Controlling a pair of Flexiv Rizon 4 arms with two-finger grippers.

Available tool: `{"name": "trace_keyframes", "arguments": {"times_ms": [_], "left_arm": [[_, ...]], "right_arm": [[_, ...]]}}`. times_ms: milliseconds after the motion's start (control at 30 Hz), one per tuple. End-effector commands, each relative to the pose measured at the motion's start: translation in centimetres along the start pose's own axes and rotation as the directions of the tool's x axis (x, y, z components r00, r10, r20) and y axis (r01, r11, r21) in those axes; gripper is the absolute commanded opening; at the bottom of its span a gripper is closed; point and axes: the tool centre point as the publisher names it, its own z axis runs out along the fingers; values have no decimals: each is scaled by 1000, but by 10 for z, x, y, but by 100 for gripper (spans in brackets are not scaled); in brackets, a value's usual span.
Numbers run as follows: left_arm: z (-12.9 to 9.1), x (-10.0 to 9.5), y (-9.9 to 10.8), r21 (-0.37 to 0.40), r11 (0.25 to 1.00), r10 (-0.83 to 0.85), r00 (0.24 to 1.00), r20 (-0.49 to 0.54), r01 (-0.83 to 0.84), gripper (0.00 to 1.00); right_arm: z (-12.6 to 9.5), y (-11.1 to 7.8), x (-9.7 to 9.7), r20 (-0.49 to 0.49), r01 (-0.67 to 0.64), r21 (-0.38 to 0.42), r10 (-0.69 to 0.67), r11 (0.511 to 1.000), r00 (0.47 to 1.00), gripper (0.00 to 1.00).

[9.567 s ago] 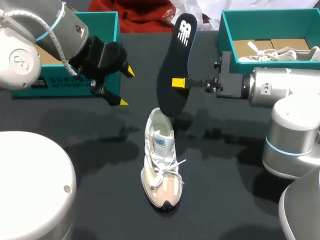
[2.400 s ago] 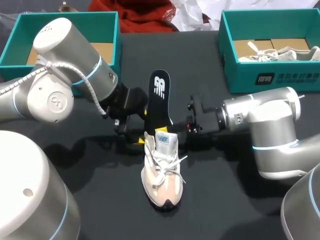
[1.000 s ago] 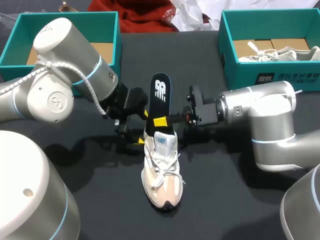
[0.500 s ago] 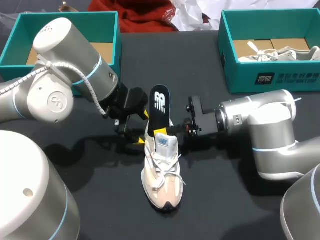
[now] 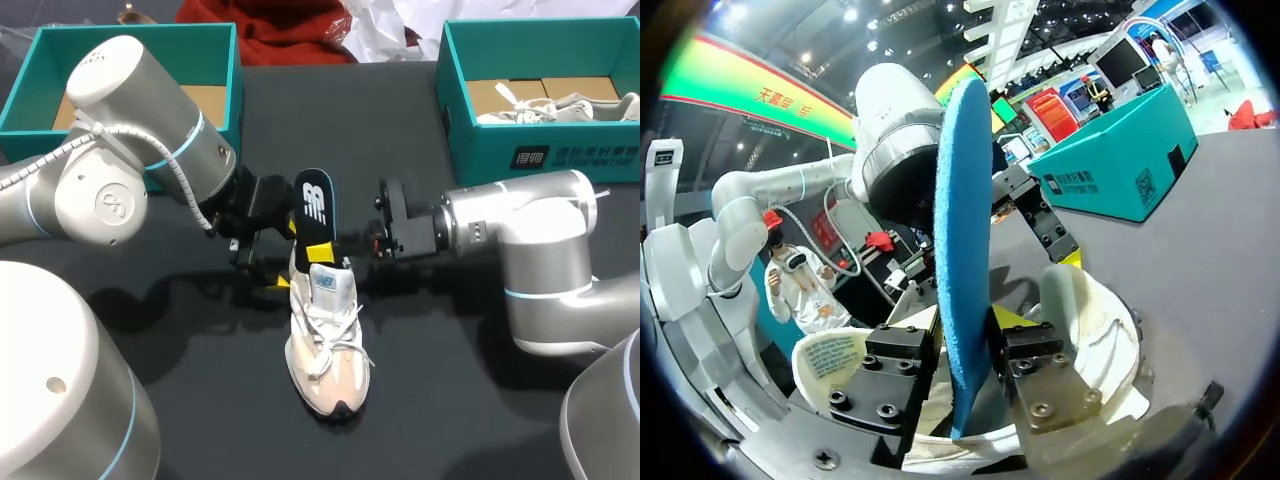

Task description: Take the shoe out of the shoebox, open the shoe tongue, remove and reinsert the insole, then place the shoe into the shoebox

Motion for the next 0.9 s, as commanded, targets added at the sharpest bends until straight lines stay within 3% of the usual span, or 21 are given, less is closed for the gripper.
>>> {"name": "trace_keyframes", "arguments": {"times_ms": [33,133,167,433,900], "left_arm": [[1,0,0,-2,1000,0,1000,1,0,100],[1,0,0,-2,1000,0,1000,1,0,100],[1,0,0,-2,1000,0,1000,1,0,100],[1,0,0,-2,1000,0,1000,1,0,100],[1,0,0,-2,1000,0,1000,1,0,100]], "right_arm": [[-3,10,-6,-3,1,12,-1,1000,1000,27],[-5,15,-10,0,8,1,-8,1000,1000,20],[-6,16,-11,-1,11,-6,-11,1000,1000,0],[-2,5,-16,-32,-31,2,31,1000,999,0],[-1,-31,3,-17,-133,-7,133,991,991,0]]}}
